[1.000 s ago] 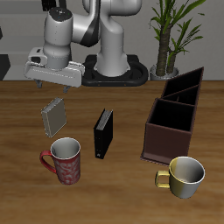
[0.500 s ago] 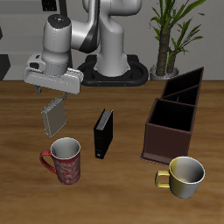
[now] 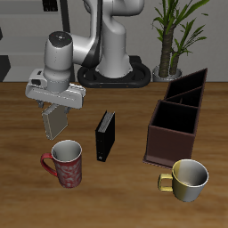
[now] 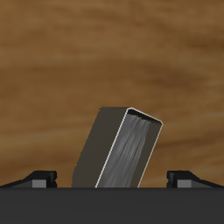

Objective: Place the yellow book into the left desk caddy's back compartment

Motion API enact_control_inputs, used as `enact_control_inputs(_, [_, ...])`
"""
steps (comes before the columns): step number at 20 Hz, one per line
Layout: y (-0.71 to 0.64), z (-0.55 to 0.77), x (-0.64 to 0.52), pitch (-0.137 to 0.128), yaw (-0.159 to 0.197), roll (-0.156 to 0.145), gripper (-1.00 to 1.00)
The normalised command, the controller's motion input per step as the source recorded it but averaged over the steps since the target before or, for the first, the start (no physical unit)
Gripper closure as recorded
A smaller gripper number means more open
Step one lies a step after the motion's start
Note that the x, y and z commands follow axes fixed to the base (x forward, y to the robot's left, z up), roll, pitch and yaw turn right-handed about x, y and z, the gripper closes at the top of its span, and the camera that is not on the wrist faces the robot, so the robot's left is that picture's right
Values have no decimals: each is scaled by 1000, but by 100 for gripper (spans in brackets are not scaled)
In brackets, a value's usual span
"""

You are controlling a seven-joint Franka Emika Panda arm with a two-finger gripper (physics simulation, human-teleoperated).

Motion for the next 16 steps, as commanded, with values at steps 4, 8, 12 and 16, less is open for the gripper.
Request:
enact_control_inputs(4, [-102,-300,-63,49,-29,-5,-100])
enact_control_inputs(8, [-131,-450,-155,45,-45,-11,100])
enact_control_inputs(12, [3,-128,-12,18,-11,2,100])
enact_control_inputs(16, [63,56,21,-9,0,9,100])
